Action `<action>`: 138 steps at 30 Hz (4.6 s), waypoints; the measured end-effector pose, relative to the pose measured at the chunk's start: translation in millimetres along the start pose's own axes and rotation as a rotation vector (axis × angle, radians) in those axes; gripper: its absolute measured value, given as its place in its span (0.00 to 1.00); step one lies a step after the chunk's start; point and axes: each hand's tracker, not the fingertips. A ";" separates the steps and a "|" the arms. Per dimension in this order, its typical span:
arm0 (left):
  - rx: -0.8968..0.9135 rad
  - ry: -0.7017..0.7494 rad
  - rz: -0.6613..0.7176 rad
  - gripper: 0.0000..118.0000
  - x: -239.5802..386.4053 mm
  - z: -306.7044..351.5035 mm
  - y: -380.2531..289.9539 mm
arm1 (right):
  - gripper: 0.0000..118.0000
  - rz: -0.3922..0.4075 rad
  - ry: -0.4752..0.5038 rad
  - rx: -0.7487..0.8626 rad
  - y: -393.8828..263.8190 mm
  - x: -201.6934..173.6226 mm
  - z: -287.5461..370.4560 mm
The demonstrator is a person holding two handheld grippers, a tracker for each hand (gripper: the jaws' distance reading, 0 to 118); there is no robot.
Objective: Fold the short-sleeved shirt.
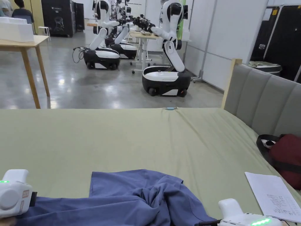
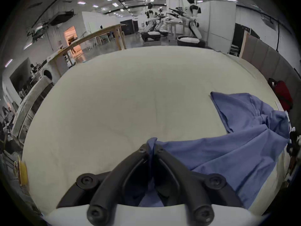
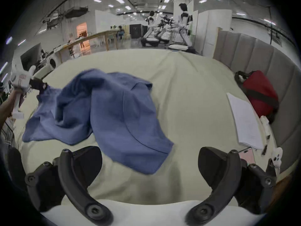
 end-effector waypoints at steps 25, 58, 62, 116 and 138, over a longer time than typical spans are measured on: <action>0.496 0.051 0.041 0.01 -78.9 216.8 126.1 | 0.05 -0.110 -0.113 0.523 258.1 3.8 191.4; 0.557 0.155 0.002 0.01 -67.9 166.9 134.1 | 0.05 -0.042 -0.246 0.512 259.0 8.3 118.5; 0.509 0.127 -0.054 0.01 -66.3 184.4 75.2 | 0.05 -0.008 -0.217 0.470 197.2 7.4 135.2; -0.031 -0.021 0.186 0.92 -124.8 63.5 -195.9 | 0.01 0.077 0.123 0.383 25.8 -122.4 106.4; 0.038 0.009 0.087 0.03 -57.4 119.4 -179.6 | 0.23 0.013 -0.045 -0.104 146.0 -97.0 -150.0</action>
